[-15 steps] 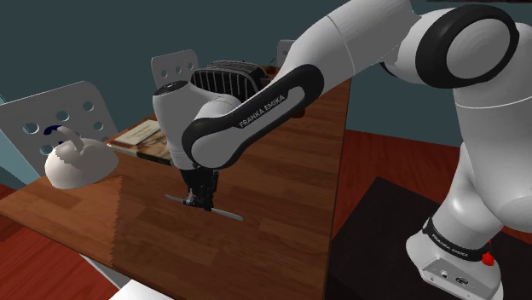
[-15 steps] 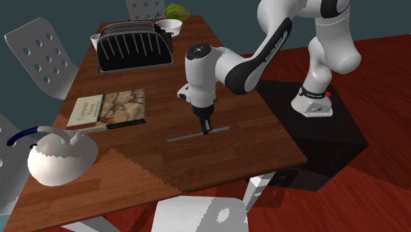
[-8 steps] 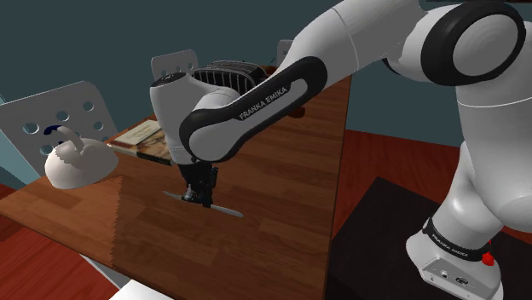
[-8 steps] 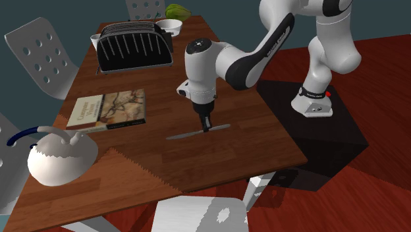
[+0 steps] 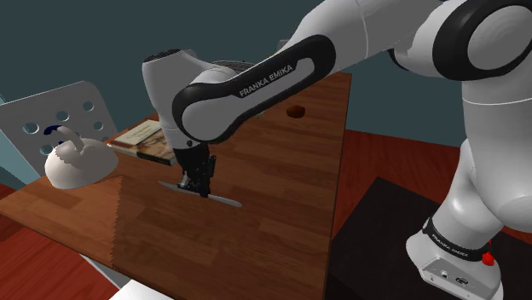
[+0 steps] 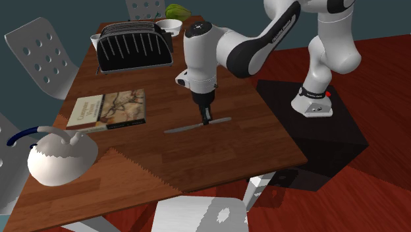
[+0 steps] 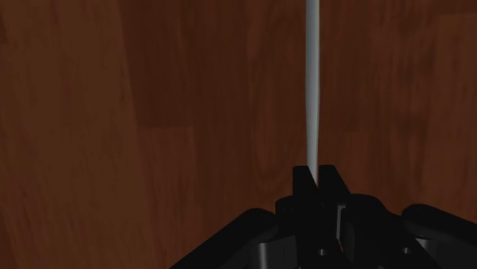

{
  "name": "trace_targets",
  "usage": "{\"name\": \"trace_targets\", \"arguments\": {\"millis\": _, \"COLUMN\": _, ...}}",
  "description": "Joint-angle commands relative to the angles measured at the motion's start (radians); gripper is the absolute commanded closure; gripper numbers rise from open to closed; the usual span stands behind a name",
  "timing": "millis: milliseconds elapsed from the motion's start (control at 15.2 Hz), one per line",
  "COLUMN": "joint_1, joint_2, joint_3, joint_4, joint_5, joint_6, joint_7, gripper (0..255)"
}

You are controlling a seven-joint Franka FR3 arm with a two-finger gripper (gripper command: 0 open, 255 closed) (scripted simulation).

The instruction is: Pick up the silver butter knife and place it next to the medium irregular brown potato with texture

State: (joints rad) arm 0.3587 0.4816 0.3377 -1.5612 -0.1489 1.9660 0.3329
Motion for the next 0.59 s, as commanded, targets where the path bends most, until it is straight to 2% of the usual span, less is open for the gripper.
{"name": "trace_targets", "arguments": {"millis": 0, "joint_1": 0.000, "joint_2": -0.006, "joint_3": 0.001, "joint_4": 0.019, "joint_5": 0.003, "joint_6": -0.025, "joint_7": -0.002, "gripper": 255}}
{"name": "trace_targets", "arguments": {"millis": 528, "joint_1": 0.001, "joint_2": -0.032, "joint_3": 0.007, "joint_4": 0.089, "joint_5": 0.014, "joint_6": -0.119, "joint_7": -0.009, "gripper": 255}}
